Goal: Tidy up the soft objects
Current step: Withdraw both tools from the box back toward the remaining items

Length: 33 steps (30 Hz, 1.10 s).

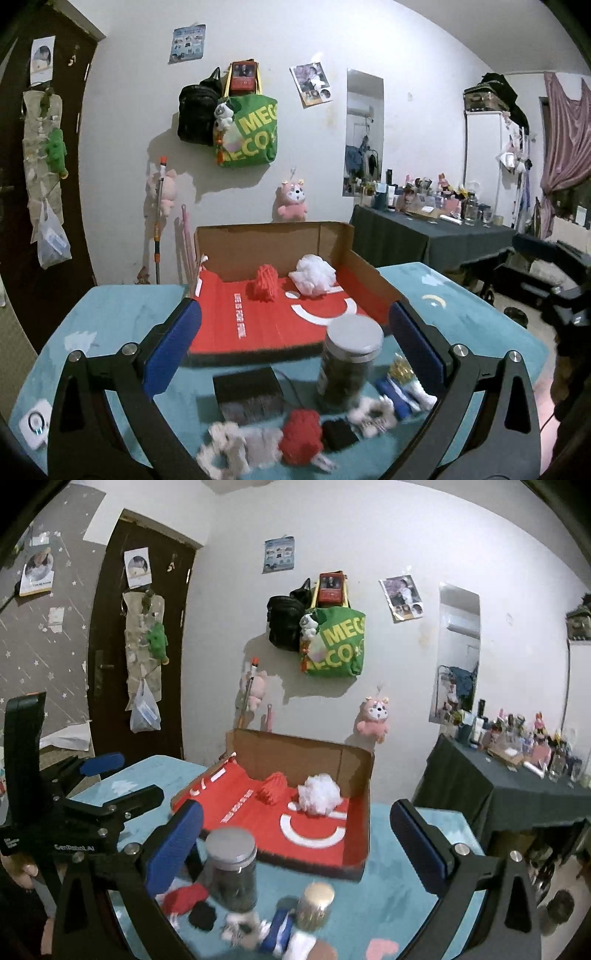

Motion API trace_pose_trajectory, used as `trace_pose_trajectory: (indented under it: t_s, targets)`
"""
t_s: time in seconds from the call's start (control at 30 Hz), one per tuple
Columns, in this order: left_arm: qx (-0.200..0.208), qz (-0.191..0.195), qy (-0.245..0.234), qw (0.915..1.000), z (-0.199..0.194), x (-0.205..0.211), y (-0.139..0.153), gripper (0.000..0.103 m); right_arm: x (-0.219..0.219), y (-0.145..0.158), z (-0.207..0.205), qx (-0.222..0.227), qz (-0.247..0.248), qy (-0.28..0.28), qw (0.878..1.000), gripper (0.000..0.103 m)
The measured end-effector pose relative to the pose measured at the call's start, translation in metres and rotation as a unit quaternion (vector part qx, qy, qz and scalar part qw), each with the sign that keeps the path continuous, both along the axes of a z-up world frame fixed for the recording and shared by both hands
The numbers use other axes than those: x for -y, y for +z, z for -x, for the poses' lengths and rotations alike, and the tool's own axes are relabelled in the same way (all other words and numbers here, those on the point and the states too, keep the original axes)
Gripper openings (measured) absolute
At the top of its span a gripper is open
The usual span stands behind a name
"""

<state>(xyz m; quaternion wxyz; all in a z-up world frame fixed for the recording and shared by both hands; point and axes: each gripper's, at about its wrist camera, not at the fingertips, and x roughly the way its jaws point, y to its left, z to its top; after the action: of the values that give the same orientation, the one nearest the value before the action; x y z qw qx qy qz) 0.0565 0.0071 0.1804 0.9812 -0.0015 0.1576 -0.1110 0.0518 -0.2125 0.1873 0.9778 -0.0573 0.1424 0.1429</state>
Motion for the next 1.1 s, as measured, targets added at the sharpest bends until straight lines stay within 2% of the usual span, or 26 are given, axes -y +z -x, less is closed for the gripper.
trace_pose_trajectory:
  t_s: [0.17, 0.37, 0.7, 0.87, 1.1]
  targets:
    - [-0.001, 0.011, 0.003, 0.9999, 0.024, 0.004, -0.020, 0.103, 0.005, -0.029, 0.023, -0.010, -0.007, -0.025, 1.000, 0.103]
    - [-0.013, -0.002, 0.015, 0.9998, 0.035, 0.011, -0.049, 0.103, 0.007, -0.065, 0.039, -0.017, -0.005, -0.051, 0.999, 0.103]
    - [-0.083, 0.000, 0.014, 0.9965, 0.025, 0.012, -0.098, 0.103, 0.006, -0.125, 0.027, -0.080, -0.002, -0.061, 0.995, 0.103]
    - [-0.103, -0.007, 0.013, 0.9946, 0.022, 0.015, -0.115, 0.103, 0.008, -0.141, 0.021, -0.099, 0.001, -0.070, 0.993, 0.103]
    - [-0.123, -0.001, 0.020, 0.9922, 0.015, 0.006, -0.123, 0.103, 0.011, -0.152, 0.014, -0.117, -0.002, -0.071, 0.991, 0.103]
